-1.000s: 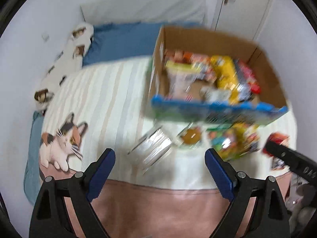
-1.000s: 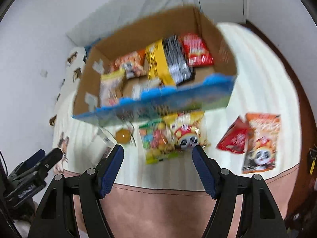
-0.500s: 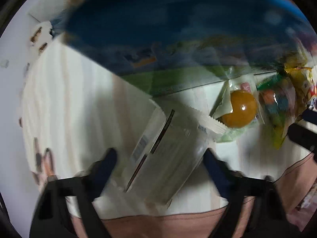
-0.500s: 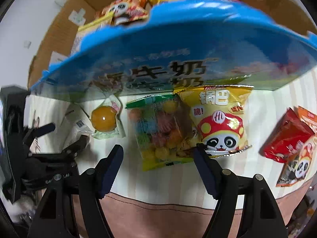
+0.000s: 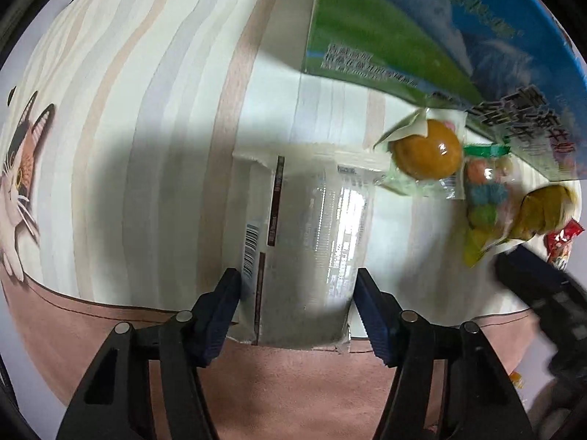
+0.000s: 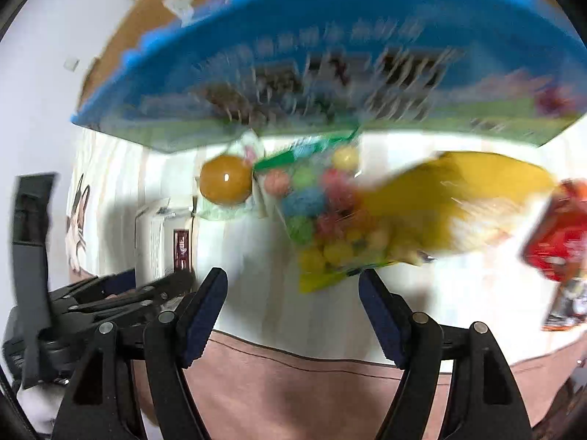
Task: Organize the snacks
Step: 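Grasp the white wrapped packet with left tool while right grasps candy bag, then carry both packets into the box and open both tools to release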
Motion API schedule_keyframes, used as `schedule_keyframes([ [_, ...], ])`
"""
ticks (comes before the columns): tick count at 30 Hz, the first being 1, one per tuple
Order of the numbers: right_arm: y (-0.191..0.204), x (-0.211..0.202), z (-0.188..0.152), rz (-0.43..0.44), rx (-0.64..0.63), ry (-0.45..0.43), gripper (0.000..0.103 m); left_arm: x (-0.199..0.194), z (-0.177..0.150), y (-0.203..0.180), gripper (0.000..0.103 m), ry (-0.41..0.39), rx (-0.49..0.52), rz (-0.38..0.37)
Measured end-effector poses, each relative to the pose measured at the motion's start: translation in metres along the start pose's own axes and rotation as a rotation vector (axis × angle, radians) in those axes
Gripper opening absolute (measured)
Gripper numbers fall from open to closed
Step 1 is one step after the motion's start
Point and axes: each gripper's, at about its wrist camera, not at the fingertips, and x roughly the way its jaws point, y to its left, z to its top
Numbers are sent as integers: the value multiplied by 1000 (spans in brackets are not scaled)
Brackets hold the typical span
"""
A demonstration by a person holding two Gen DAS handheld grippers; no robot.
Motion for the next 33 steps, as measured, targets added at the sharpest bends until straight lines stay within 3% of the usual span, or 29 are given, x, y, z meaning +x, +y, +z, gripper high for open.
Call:
schedule_keyframes([
  [4,3,6,22,-64,-26,-21,77,5,0,2,61,-8,7,13],
  [8,15,32,44,-207,-125,-18,77,6,6,2,61,-25,19,42],
  [11,15,50,48,-211,-119,-3,69,7,6,-1,62,-37,17,56],
  [12,17,50,47,-214,-132,-10,58,7,6,-3,62,-40,16,57],
  [13,18,49,45,-212,-135,-7,55,9,7,-4,62,-45,15,58],
  [19,5,31,12,-99,-54,75,54,2,-11,-11,58,-70,7,53],
  [24,-17,18,-33,-55,9,141,54,1,-60,-21,57,-36,36,37],
  [29,-29,9,-67,-60,39,162,54,3,-107,-40,57,-5,82,27],
  [33,-24,14,-72,-65,25,176,54,18,-114,-53,57,7,117,62],
])
